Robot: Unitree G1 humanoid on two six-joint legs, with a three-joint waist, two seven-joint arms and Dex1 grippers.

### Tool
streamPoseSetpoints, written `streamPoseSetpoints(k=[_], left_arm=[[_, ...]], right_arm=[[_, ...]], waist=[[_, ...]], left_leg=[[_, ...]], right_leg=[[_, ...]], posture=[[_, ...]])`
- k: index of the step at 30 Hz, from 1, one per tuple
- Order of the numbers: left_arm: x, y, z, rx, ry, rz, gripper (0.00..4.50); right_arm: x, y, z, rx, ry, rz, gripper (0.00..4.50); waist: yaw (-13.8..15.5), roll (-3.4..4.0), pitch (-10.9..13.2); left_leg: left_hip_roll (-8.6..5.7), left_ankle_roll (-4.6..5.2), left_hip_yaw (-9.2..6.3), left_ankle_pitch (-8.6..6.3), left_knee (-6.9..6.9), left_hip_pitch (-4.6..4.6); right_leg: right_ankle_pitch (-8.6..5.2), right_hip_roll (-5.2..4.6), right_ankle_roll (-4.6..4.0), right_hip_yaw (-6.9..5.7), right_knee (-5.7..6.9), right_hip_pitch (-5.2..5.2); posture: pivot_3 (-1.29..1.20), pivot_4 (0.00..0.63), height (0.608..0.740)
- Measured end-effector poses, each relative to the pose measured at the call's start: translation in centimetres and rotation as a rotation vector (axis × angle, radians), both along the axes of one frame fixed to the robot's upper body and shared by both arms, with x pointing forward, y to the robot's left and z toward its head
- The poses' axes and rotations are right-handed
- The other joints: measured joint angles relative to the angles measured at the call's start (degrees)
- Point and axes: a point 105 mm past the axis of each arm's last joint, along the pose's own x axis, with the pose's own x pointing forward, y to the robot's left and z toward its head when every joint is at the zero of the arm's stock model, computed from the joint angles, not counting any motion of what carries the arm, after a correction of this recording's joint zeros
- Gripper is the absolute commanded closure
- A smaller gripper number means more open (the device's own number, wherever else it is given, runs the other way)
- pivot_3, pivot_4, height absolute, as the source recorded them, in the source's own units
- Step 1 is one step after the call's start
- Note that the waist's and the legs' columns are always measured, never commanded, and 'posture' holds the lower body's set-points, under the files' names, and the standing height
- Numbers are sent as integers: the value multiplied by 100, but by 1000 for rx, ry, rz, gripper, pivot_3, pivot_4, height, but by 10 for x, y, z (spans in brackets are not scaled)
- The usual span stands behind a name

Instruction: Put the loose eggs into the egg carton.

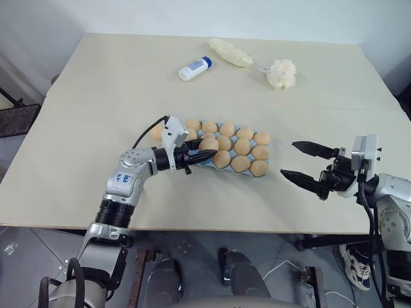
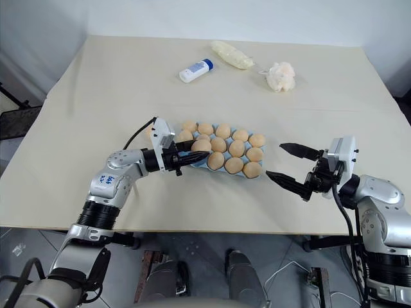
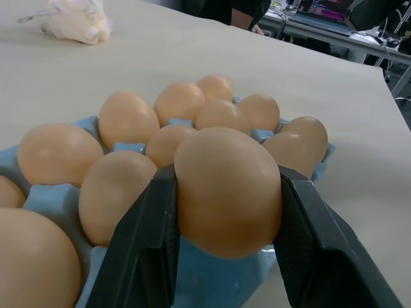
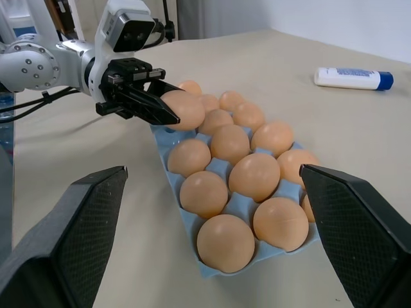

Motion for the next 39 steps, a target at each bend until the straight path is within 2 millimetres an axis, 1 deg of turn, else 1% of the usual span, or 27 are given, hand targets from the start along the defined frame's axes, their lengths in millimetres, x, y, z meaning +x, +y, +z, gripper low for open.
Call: streamPoseSetpoints(k=[5, 10, 14, 16, 20, 22, 24, 26, 30, 31, 34, 36, 39], left_arm=[[1, 1, 1, 6, -6, 13, 29], [2, 3, 5, 3, -20, 31, 8], [3, 11, 17, 0, -54, 59, 8], [4, 23, 25, 7, -86, 93, 8], [7, 55, 48, -35, -164, 202, 8], [3, 71, 56, -87, -190, 250, 8], [-2, 86, 58, -123, -202, 295, 8], [-8, 103, 53, -132, -196, 354, 8], [-22, 140, 27, -124, -136, 511, 8], [-26, 148, 21, -123, -120, 551, 8], [-39, 172, 8, -132, -90, 674, 8], [-47, 184, 1, -140, -75, 742, 8], [-59, 192, -11, -157, -38, 794, 8]], right_arm=[[0, 0, 0, 0, -1, -3, 0], [2, 0, 3, 1, -11, 3, 0], [1, 1, 3, 0, -11, 13, 0], [2, 0, 3, 1, -8, 16, 0], [2, 0, 3, 1, -7, 25, 0], [3, 0, 5, 1, -16, 30, 0], [3, 0, 6, -3, -18, 35, 0], [4, 0, 6, -2, -16, 41, 0], [7, -2, 10, 3, -34, 55, 0], [8, -3, 11, 5, -38, 55, 0], [11, -4, 11, 7, -33, 60, 0], [14, -4, 11, 8, -31, 61, 0], [18, -3, 12, 0, -29, 69, 0]], waist=[[1, 0, 0], [0, 0, 0], [-1, 1, 0], [-12, 2, 1], [-2, 4, 2], [-10, 4, 2], [-11, 4, 2], [-6, 4, 2], [-12, 5, 2], [-13, 4, 2], [-9, 4, 2], [-9, 4, 2], [-7, 4, 2]], left_leg=[[0, 0, -1, 0, 1, 0], [0, 0, -5, 0, 2, 0], [0, 0, -5, 0, 0, 0], [2, 0, -7, 0, -1, 1], [2, -1, -6, 1, 0, 1], [2, -1, -5, 0, 0, 1], [3, -1, -3, 0, -1, 2], [4, -1, 2, 0, -1, 2], [7, -3, 13, 0, 0, 3], [7, -3, 13, -1, 0, 4], [7, -4, 11, -1, -1, 5], [6, -8, 10, -3, -2, 5], [5, -14, 8, -7, -2, 4]], right_leg=[[0, 1, 1, -1, 1, 0], [1, 1, 1, -1, 2, 0], [6, 1, 11, -2, 2, 0], [9, 2, 15, -2, 3, 0], [8, 1, 15, -5, 7, 0], [8, 0, 15, -2, 6, 0], [8, 0, 15, -3, 6, 0], [8, 0, 14, -6, 7, 0], [6, -1, 11, -7, 7, 0], [-2, -2, -3, -6, 7, 1], [-14, -7, -26, -6, 6, 1], [-21, -9, -37, -5, 6, 0], [-25, -10, -45, -5, 4, 0]], posture=[[0, 150, 740], [0, 150, 740], [0, 150, 740], [0, 150, 740], [0, 150, 740], [0, 150, 740], [0, 150, 740], [0, 150, 740], [0, 150, 740], [0, 150, 740], [0, 150, 740], [0, 150, 740], [0, 150, 740]])
